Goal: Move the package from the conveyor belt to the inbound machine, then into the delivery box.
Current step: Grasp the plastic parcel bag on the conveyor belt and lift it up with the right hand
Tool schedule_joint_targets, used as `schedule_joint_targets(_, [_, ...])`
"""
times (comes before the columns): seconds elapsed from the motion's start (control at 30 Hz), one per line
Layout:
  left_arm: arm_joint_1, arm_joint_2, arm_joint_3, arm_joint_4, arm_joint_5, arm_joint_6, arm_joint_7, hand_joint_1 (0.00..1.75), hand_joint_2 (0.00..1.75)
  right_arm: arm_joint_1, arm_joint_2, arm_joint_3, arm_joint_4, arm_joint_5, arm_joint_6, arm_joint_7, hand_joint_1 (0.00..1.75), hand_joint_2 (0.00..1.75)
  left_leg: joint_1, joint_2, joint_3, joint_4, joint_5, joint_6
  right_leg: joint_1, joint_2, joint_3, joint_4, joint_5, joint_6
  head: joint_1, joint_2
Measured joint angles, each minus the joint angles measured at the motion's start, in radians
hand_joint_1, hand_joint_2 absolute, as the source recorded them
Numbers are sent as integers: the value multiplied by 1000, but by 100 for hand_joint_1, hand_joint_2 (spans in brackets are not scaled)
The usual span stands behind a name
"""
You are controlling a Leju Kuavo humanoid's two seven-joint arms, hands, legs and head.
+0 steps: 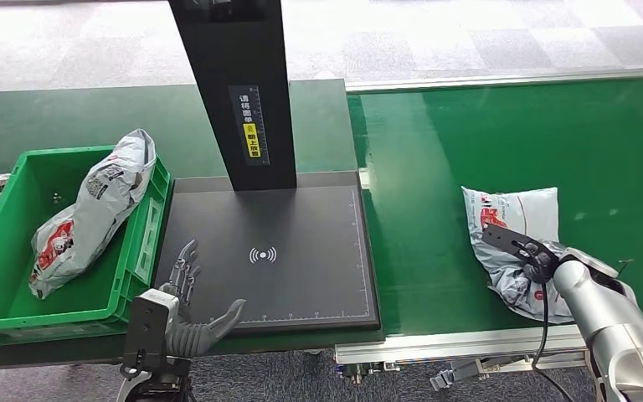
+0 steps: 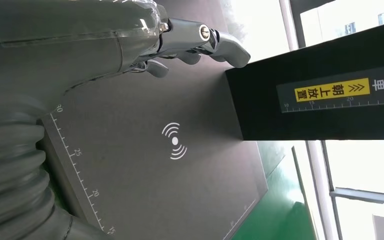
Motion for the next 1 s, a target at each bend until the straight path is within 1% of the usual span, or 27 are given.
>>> schedule_joint_targets(0.27, [1, 0, 2, 0, -1, 1, 0, 0, 175, 0, 1, 11, 0, -5, -6, -5, 175, 175, 0, 0, 0, 0, 0, 0, 0, 0, 0, 0, 0, 0, 0, 0])
schedule_joint_targets(0.33, [3, 0, 3, 0, -4, 4, 0, 0, 175, 0, 5, 10, -1, -19, -30, -12, 175, 175, 0, 0, -1, 0, 0, 0, 0, 0, 0, 0, 0, 0, 0, 0])
schedule_joint_targets(0.4, [11, 0, 4, -5, -8, 11, 0, 0, 175, 2, 18, 1, -5, -50, -84, -27, 175, 175, 0, 0, -1, 0, 0, 0, 0, 0, 0, 0, 0, 0, 0, 0])
schedule_joint_targets(0.47, [24, -1, 5, -15, -13, 18, 0, 0, 175, 8, 40, -25, -24, -104, -163, -52, 175, 175, 0, 0, -1, 0, 0, 0, 0, 1, 0, 0, 0, 0, 0, 0])
schedule_joint_targets(0.57, [37, -1, 8, -28, -18, 25, -1, 0, 175, 27, 82, -88, -89, -209, -283, -103, 175, 175, 0, 0, -1, 0, 0, 0, 0, 0, -1, 0, 0, 0, 0, 0])
schedule_joint_targets(0.67, [38, -4, 9, -32, -19, 31, -3, 0, 175, 63, 120, -161, -191, -320, -353, -171, 175, 175, 0, -1, -1, 0, 0, 0, 0, -2, -1, 0, 0, -1, 0, 0])
schedule_joint_targets(0.8, [33, -9, 9, -31, -14, 42, -16, 0, 175, 112, 162, -236, -344, -462, -395, -275, 175, 175, 0, -1, -2, 0, 0, 0, 0, -1, -1, 1, -1, -1, 0, 0])
schedule_joint_targets(0.9, [22, -12, 9, -25, -8, 46, -32, 0, 175, 122, 187, -247, -440, -567, -418, -337, 175, 175, 0, -1, -2, 0, 0, 0, 0, -1, -2, 1, -1, -1, 0, 0])
schedule_joint_targets(1.0, [10, -16, 9, -16, -7, 39, -42, 0, 175, 143, 216, -246, -553, -655, -435, -361, 175, 175, 0, -1, -2, 0, 0, 0, 0, -1, -2, 1, -1, -1, 0, 0])
